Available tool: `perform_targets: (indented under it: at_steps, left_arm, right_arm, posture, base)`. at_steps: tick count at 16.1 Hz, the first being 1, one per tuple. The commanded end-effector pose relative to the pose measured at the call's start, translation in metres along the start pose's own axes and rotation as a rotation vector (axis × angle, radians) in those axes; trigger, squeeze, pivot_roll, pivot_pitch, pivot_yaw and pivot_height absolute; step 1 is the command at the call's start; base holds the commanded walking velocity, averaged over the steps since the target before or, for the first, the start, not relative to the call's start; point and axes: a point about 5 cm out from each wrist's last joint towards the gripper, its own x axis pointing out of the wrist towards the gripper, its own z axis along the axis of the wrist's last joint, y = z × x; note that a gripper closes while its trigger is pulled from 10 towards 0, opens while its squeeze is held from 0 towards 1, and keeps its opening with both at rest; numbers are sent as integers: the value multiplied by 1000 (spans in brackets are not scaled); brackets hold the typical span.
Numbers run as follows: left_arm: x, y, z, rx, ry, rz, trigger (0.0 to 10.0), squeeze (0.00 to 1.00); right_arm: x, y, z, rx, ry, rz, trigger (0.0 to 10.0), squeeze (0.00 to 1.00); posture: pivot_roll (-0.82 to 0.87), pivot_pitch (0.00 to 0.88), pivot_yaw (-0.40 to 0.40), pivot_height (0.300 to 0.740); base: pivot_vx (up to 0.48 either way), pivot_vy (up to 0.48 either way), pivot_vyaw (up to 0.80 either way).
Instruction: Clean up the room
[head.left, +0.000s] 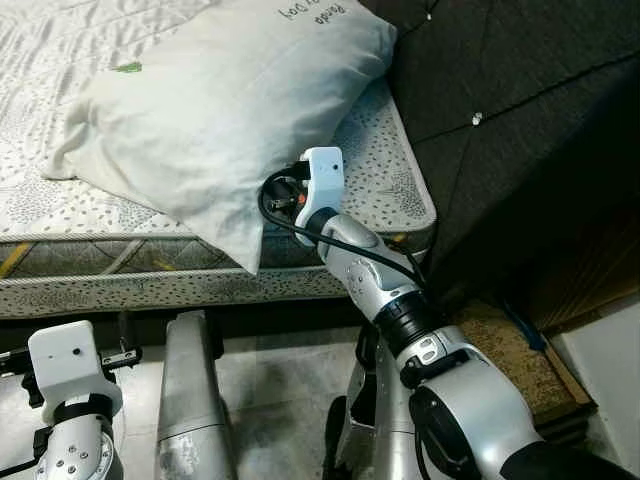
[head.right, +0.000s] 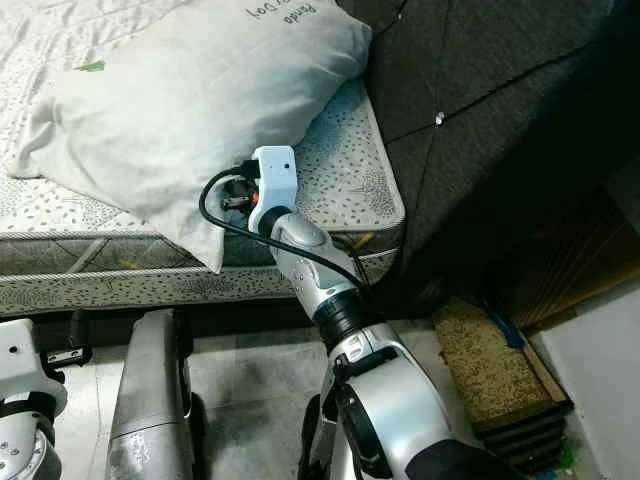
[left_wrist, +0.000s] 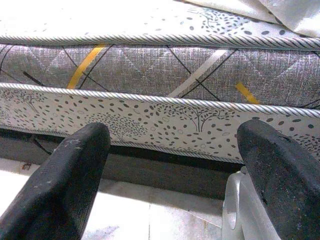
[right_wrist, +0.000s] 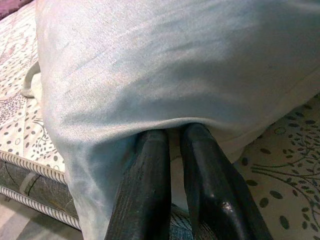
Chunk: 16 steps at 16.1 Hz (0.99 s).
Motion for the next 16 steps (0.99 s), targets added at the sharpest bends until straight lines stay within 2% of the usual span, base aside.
perform_targets:
  at_steps: [1, 9, 10, 16]
  left_arm:
    - [-2, 0, -4, 10, 17, 1, 10000, 0]
    - [-2, 0, -4, 10, 17, 1, 10000, 0]
    - [2, -4, -1, 3, 0, -15, 10000, 0]
    - [2, -4, -1, 3, 0, -15, 10000, 0]
  right_arm:
    - [8, 61, -15, 126, -2, 133, 10000, 0]
    - [8, 61, -15, 126, -2, 133, 10000, 0]
    - [5, 50, -15, 125, -27, 96, 10000, 0]
    - [5, 50, -15, 125, -27, 96, 10000, 0]
  posture:
    - [244, 155, -123, 485]
    - [244, 155, -123, 485]
    - [240, 153, -122, 485]
    - [240, 153, -122, 485]
  base:
    - [0, 0, 0]
    - [0, 0, 0]
    - [0, 0, 0]
    - [0, 0, 0]
